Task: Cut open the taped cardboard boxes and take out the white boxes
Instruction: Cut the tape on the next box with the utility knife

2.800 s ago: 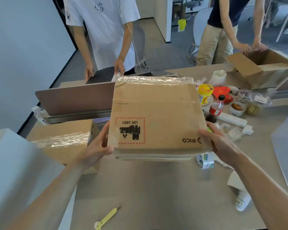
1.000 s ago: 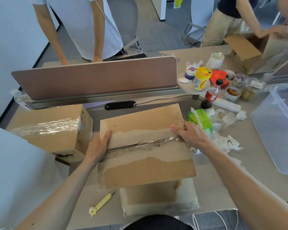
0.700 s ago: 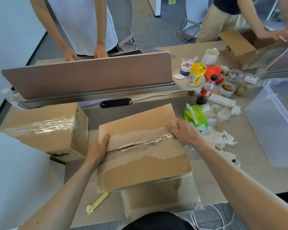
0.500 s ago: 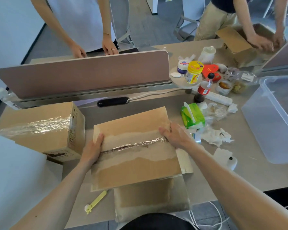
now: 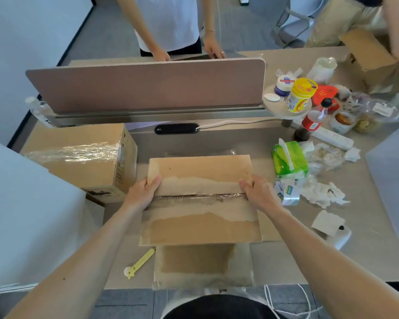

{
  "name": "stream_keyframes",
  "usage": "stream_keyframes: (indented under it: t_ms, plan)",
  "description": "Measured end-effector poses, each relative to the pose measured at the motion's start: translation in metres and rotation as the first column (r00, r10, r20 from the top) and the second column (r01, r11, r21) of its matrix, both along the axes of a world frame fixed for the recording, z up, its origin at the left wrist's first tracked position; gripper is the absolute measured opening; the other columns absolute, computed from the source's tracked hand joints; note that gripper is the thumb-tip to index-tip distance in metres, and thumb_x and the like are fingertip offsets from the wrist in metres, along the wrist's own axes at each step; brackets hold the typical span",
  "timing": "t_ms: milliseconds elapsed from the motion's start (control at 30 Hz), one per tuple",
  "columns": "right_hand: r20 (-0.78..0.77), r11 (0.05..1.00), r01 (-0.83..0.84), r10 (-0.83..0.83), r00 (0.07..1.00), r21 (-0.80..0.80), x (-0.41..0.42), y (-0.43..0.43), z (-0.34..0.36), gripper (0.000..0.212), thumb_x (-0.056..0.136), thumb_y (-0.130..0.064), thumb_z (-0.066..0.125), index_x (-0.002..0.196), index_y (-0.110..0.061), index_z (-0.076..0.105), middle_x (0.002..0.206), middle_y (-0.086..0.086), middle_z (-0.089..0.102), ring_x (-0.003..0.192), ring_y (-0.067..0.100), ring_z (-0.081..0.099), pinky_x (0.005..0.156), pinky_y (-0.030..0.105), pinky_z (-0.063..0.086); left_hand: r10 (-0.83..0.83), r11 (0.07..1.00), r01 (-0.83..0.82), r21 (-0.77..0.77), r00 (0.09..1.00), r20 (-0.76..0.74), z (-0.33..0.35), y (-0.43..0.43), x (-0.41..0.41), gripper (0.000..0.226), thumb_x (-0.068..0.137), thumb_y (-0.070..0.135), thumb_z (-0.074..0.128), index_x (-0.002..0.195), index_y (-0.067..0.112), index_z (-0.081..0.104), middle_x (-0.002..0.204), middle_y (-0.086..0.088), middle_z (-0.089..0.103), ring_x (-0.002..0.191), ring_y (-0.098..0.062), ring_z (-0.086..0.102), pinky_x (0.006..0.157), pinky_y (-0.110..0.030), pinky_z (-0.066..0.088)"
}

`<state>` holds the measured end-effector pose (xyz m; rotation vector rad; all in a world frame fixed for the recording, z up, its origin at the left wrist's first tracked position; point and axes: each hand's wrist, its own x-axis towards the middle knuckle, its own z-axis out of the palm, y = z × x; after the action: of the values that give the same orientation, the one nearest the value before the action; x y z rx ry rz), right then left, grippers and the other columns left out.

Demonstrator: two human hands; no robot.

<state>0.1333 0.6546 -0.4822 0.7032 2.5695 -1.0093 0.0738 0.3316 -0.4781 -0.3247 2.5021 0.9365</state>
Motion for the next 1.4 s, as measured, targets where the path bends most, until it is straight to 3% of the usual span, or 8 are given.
stream_keyframes:
  t_ms: [100, 267, 367, 533, 633, 1033, 1267, 1400]
  plan:
    - [-0.008, 0.997, -0.012, 0.012, 1.0, 0.072, 0.0, -0.002, 0.0, 0.038, 0.092, -0.048, 0.049, 0.112, -0.016, 0.055, 0.114, 0.014, 0.063, 0.108, 0.038, 0.057, 0.088, 0.045, 0.047, -0.002, 0.999, 0.003, 0.054, 1.0, -0.006, -0.003, -0.007, 0.006, 0.055, 0.103, 0.056, 0.032, 0.138, 0.021, 0.054, 0.132, -0.007, 0.06, 0.127, -0.032, 0.051, 0.105, -0.043, 0.038]
    - [-0.233, 0.934, -0.139, 0.223, 0.947, 0.329, -0.008, -0.03, 0.015, 0.061, 0.088, -0.029, 0.057, 0.144, -0.026, 0.035, 0.14, 0.006, 0.039, 0.127, 0.034, 0.039, 0.1, 0.048, 0.04, 0.189, 0.94, -0.197, 0.278, 0.98, 0.054, -0.019, -0.034, 0.029, 0.047, 0.105, 0.053, 0.027, 0.116, 0.023, 0.061, 0.101, 0.005, 0.064, 0.095, -0.021, 0.062, 0.068, -0.029, 0.05]
    - [-0.271, 0.888, -0.341, 0.425, 0.864, 0.309, -0.014, -0.068, 0.016, 0.059, 0.089, -0.031, 0.059, 0.145, -0.026, 0.04, 0.148, 0.004, 0.036, 0.136, 0.028, 0.031, 0.11, 0.046, 0.031, 0.224, 0.928, -0.24, 0.286, 0.971, 0.087, -0.04, -0.059, 0.048, 0.05, 0.103, 0.055, 0.034, 0.107, 0.017, 0.066, 0.097, -0.008, 0.071, 0.082, -0.03, 0.069, 0.07, -0.041, 0.057]
    - [-0.187, 0.767, -0.595, 0.638, 0.746, 0.24, -0.017, -0.129, 0.003, 0.067, 0.091, -0.046, 0.059, 0.151, -0.03, 0.032, 0.162, 0.001, 0.019, 0.151, 0.027, 0.009, 0.12, 0.044, 0.007, 0.057, 0.998, -0.057, -0.005, 0.996, 0.068, -0.074, -0.091, 0.09, 0.011, 0.094, 0.027, 0.065, 0.084, 0.021, 0.066, 0.082, 0.004, 0.064, 0.074, -0.013, 0.06, 0.068, -0.029, 0.048]
    - [-0.138, 0.715, -0.645, 0.692, 0.709, 0.271, -0.015, -0.146, -0.014, 0.071, 0.088, -0.057, 0.054, 0.15, -0.033, 0.029, 0.164, -0.003, 0.01, 0.151, 0.023, 0.0, 0.12, 0.045, -0.003, -0.008, 0.99, 0.033, -0.136, 0.984, 0.178, -0.1, -0.106, 0.116, 0.029, 0.079, 0.042, 0.079, 0.098, 0.022, 0.07, 0.097, 0.009, 0.066, 0.088, -0.01, 0.062, 0.072, -0.024, 0.046]
    - [-0.131, 0.712, -0.627, 0.687, 0.714, 0.315, -0.011, -0.146, -0.023, 0.07, 0.09, -0.062, 0.051, 0.151, -0.038, 0.027, 0.164, -0.009, 0.006, 0.151, 0.019, -0.003, 0.121, 0.044, -0.006, -0.155, 0.893, 0.242, -0.379, 0.957, 0.247, -0.116, -0.104, 0.13, 0.014, 0.086, 0.041, 0.067, 0.088, 0.029, 0.06, 0.096, 0.007, 0.063, 0.091, -0.02, 0.06, 0.084, -0.035, 0.05]
    - [-0.131, 0.721, -0.629, 0.681, 0.72, 0.29, -0.011, -0.145, -0.021, 0.069, 0.089, -0.06, 0.054, 0.15, -0.038, 0.029, 0.164, -0.01, 0.007, 0.151, 0.018, -0.004, 0.121, 0.043, -0.006, 0.127, 0.962, -0.103, -0.251, 0.989, 0.081, -0.091, -0.121, 0.124, 0.02, 0.089, 0.037, 0.069, 0.083, 0.018, 0.066, 0.078, 0.003, 0.06, 0.074, -0.018, 0.058, 0.059, -0.027, 0.042]
    - [-0.179, 0.795, -0.572, 0.604, 0.776, 0.202, -0.015, -0.151, -0.014, 0.065, 0.082, -0.059, 0.058, 0.141, -0.032, 0.048, 0.16, -0.005, 0.025, 0.15, 0.02, 0.011, 0.121, 0.045, 0.002, 0.379, 0.924, -0.373, 0.081, 0.923, -0.063, -0.056, -0.11, 0.108, 0.019, 0.085, 0.026, 0.076, 0.073, 0.014, 0.068, 0.07, -0.003, 0.066, 0.067, -0.021, 0.061, 0.059, -0.029, 0.045]
